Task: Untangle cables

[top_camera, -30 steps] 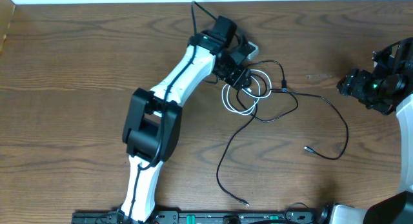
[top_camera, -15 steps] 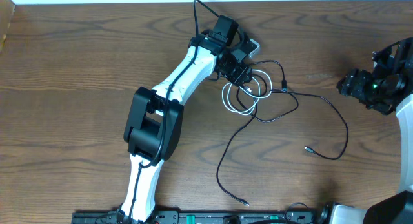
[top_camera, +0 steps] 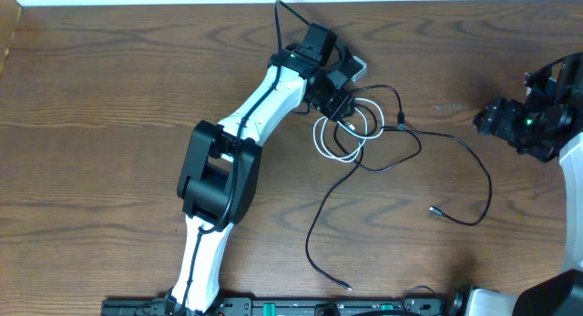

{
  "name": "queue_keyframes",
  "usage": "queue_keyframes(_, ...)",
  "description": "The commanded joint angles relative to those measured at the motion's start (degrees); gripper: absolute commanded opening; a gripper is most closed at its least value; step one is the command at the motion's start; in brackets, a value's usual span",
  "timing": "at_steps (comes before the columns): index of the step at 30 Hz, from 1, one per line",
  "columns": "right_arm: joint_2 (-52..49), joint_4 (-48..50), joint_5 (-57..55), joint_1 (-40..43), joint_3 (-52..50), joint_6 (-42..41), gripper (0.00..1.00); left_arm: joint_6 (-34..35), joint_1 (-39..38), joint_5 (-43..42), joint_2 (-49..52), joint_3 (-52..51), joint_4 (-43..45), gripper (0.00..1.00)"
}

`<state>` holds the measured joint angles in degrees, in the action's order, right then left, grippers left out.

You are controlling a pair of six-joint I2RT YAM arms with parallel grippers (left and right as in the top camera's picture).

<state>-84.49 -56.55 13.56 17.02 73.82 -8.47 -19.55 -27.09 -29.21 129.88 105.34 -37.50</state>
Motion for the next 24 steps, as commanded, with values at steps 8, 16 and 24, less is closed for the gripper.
queue_keyframes(8,-0.3,0.2,2.7,-0.2,0.2,0.9,0.86,2.1,0.0,-0.1,1.0,-0.1,2.0,0.21)
queue_keyframes(16,-0.3,0.4,2.8,-0.2,0.2,0.9,0.89,2.0,-0.4,-0.1,3.8,-0.1,4.7,0.4)
queue_keyframes(24,-0.3,0.6,3.6,-0.2,0.2,0.9,0.88,3.9,-0.3,0.1,3.3,0.2,8.4,0.07)
